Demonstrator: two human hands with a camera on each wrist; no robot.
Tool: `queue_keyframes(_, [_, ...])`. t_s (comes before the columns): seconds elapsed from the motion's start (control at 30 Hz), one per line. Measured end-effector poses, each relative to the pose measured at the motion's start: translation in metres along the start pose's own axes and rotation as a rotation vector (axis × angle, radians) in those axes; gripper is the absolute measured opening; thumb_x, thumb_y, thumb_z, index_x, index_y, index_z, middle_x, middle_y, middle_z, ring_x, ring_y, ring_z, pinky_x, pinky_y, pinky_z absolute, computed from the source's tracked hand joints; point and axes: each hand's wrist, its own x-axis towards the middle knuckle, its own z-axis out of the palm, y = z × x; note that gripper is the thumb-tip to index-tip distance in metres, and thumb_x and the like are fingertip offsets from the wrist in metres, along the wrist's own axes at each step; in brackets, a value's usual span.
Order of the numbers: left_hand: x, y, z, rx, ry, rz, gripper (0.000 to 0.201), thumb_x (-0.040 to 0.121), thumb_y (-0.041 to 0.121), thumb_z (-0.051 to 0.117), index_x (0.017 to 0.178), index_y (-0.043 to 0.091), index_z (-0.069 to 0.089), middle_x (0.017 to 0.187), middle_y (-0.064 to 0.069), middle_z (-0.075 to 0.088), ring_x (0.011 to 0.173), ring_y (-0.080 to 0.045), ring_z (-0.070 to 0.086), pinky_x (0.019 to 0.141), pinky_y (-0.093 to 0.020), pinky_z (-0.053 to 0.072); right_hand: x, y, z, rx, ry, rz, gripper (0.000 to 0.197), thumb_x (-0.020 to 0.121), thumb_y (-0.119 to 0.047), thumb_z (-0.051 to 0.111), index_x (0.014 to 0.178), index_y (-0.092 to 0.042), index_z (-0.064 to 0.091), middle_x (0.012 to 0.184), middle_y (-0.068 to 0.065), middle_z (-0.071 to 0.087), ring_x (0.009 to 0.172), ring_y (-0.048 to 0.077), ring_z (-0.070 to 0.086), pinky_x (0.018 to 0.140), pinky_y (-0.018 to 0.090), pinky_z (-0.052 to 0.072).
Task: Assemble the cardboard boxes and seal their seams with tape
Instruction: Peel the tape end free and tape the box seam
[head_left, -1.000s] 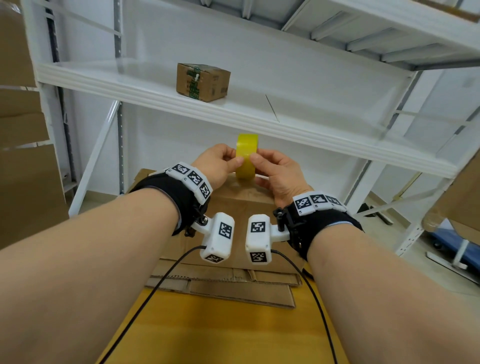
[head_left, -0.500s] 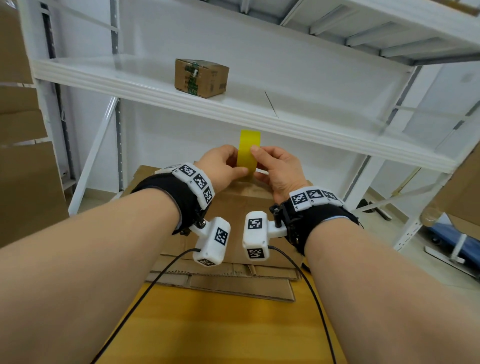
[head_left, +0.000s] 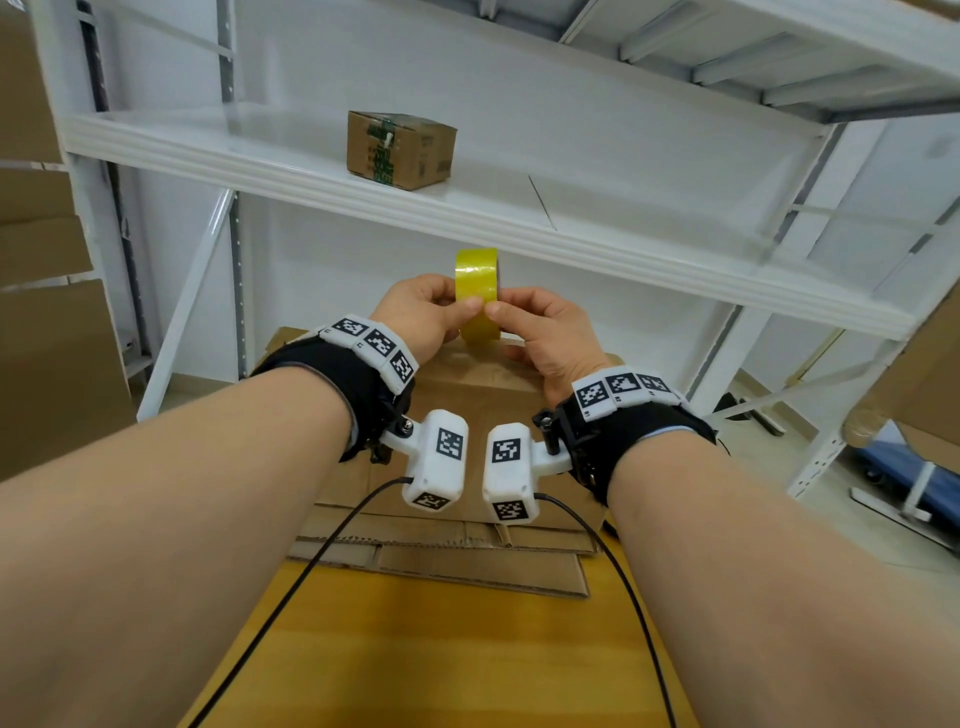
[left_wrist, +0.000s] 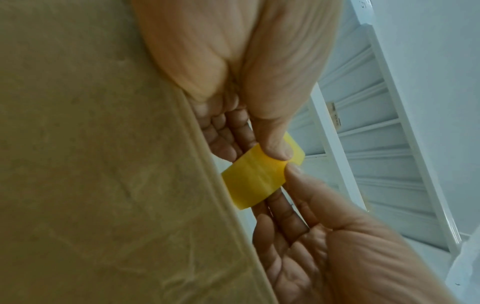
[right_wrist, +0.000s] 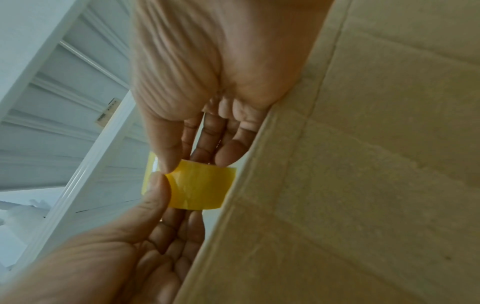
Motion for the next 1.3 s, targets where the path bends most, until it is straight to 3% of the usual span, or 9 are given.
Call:
queue_keyframes(0.1, [0.001,0.001,-0.001,-0.053,0.027,-0.026,0.005,0.091,0.022,0.065,0.089,0.017,0.065,0.080,0.001,0.064,0.066,-0.007,0.059,0.062,-0.016,0.049,-0.001,-0.001,0.000,-0.050,-0.027,-0.016,0.027,0.082,0.001,0.073,0.108,-0.007,0.072,0.105,0.015,0.074,0.084,0.020,0.070,0.067,0.027,0.055])
queue_keyframes(0.2, [0.002,0.002,-0.002,-0.099,0.062,-0.059,0.017,0.093,0.028,0.061,0.080,0.019,0.064,0.069,0.003,0.063,0.053,-0.002,0.056,0.054,-0.014,0.046,0.000,0.002,0.003,-0.123,-0.029,-0.040,0.033,0.080,0.009,0.069,0.108,-0.008,0.072,0.102,0.010,0.076,0.080,0.016,0.069,0.067,0.025,0.052])
queue_keyframes(0.33, [0.002,0.003,-0.005,-0.211,0.065,-0.081,0.024,0.095,0.030,0.057,0.080,0.013,0.063,0.074,-0.006,0.061,0.059,-0.010,0.053,0.058,-0.018,0.049,0.001,0.005,0.006,-0.129,0.006,-0.056,0.025,0.082,0.002,0.073,0.103,-0.010,0.073,0.099,0.010,0.076,0.084,0.018,0.070,0.073,0.028,0.054])
queue_keyframes(0.47, [-0.002,0.004,-0.005,-0.132,0.014,-0.062,0.007,0.092,0.020,0.062,0.089,0.014,0.063,0.086,-0.005,0.066,0.075,-0.013,0.063,0.065,-0.020,0.052,-0.001,0.002,0.004,-0.080,0.033,-0.067,0.020,0.084,-0.004,0.074,0.104,-0.008,0.072,0.094,0.008,0.075,0.074,0.011,0.068,0.057,0.017,0.049])
queue_keyframes(0.63, [-0.005,0.004,-0.005,0.057,-0.044,-0.045,0.022,0.080,-0.001,0.071,0.090,0.017,0.063,0.099,-0.018,0.070,0.091,-0.031,0.067,0.091,-0.045,0.054,-0.002,0.000,0.001,-0.052,0.034,-0.062,0.016,0.084,-0.005,0.073,0.098,-0.012,0.070,0.086,0.003,0.072,0.068,0.008,0.065,0.056,0.018,0.048])
queue_keyframes(0.83, [-0.005,0.005,-0.006,0.082,-0.050,-0.064,0.026,0.071,-0.007,0.075,0.079,0.015,0.065,0.085,-0.012,0.070,0.082,-0.030,0.068,0.084,-0.043,0.056,-0.003,-0.004,-0.001,-0.063,-0.015,-0.024,0.019,0.080,0.006,0.067,0.089,-0.012,0.068,0.072,0.004,0.064,0.056,0.012,0.057,0.043,0.018,0.041])
queue_keyframes(0.97, [-0.010,0.018,-0.004,-0.226,-0.029,-0.130,0.011,0.089,0.021,0.065,0.084,0.012,0.060,0.082,-0.006,0.065,0.077,-0.018,0.063,0.066,-0.025,0.054,-0.003,-0.002,0.001,-0.132,-0.046,-0.026,0.026,0.074,0.011,0.066,0.078,-0.014,0.062,0.075,0.012,0.067,0.067,0.025,0.064,0.049,0.024,0.046])
queue_keyframes(1.1, [-0.006,0.020,-0.007,-0.345,0.019,-0.188,0.051,0.090,0.059,0.048,0.099,0.011,0.062,0.089,-0.009,0.067,0.081,-0.019,0.066,0.066,-0.026,0.056,-0.002,-0.002,0.002,-0.201,-0.132,-0.036,0.025,0.077,0.009,0.069,0.079,-0.016,0.065,0.074,0.005,0.066,0.061,0.017,0.058,0.060,0.027,0.050])
queue_keyframes(1.3, [-0.002,0.013,-0.006,-0.313,0.054,-0.173,0.040,0.089,0.045,0.062,0.096,0.005,0.062,0.097,-0.016,0.064,0.088,-0.024,0.066,0.073,-0.030,0.057,-0.005,-0.003,0.000,-0.269,-0.180,-0.054,0.013,0.081,-0.016,0.080,0.087,-0.020,0.070,0.077,-0.006,0.066,0.065,0.005,0.059,0.062,0.017,0.048])
